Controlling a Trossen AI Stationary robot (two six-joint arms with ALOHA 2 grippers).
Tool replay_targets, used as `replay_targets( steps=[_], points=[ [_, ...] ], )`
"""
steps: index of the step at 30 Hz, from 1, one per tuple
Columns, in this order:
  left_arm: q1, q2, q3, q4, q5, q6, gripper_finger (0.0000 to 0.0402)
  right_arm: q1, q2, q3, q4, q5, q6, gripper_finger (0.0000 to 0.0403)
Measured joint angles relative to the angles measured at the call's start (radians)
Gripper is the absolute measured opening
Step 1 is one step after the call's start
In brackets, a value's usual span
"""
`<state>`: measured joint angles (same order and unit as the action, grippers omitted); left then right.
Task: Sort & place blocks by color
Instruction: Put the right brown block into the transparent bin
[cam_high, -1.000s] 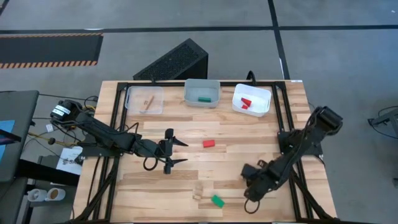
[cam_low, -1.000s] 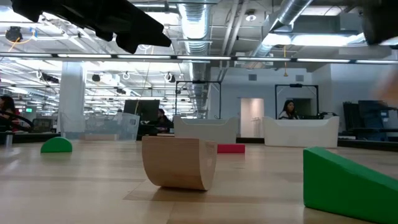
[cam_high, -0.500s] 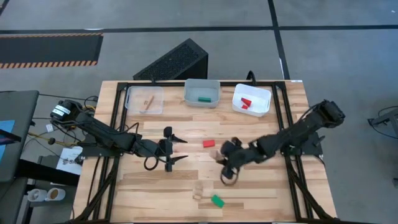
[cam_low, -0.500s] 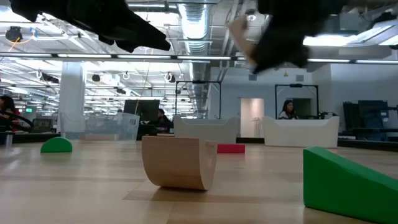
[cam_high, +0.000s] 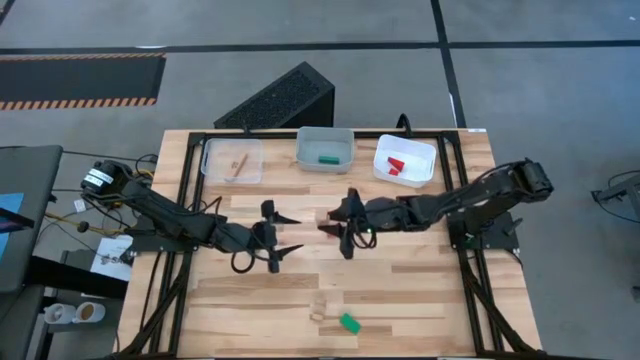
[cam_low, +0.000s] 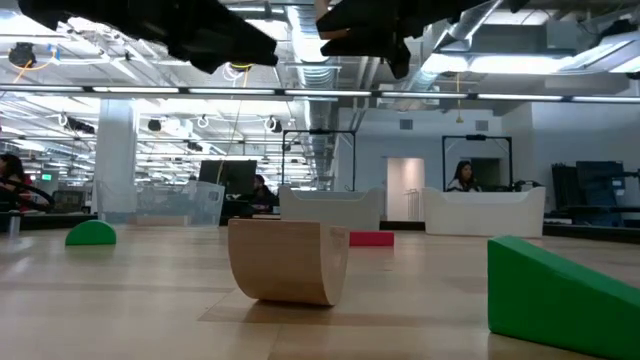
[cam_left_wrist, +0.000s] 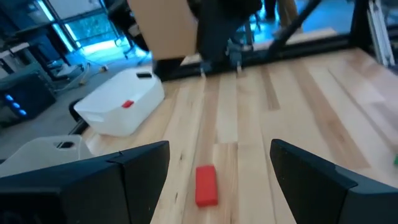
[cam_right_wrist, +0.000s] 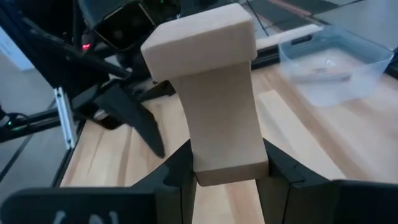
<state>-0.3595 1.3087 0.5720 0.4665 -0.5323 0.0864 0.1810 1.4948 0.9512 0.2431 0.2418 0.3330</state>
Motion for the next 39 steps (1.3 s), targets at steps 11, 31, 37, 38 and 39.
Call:
replay_targets(
  steps=[11,31,37,38,39],
  points=[
    [0.0,0.0,0.0,0.126,-0.051,0.043,0.0267,0.012,0.0,-0.039,-0.002,0.021,0.007,0.0134],
    [0.117,0.0,-0.184,0.572,0.154,-0.071,0.0267,0.039,0.0,-0.045,-0.002,0.079,0.003,0.0137],
    [0.138,0.0,-0.189,0.582,0.203,-0.119,0.0267,0.039,0.044,-0.044,0.064,0.103,-0.002,0.0137],
    [0.141,0.0,-0.189,0.589,0.217,-0.126,0.0267,0.039,0.061,-0.046,0.079,0.102,-0.011,0.0136],
    [0.142,0.0,-0.188,0.594,0.228,-0.137,0.0267,0.039,0.088,-0.044,0.12,0.101,-0.021,0.0136]
  ],
)
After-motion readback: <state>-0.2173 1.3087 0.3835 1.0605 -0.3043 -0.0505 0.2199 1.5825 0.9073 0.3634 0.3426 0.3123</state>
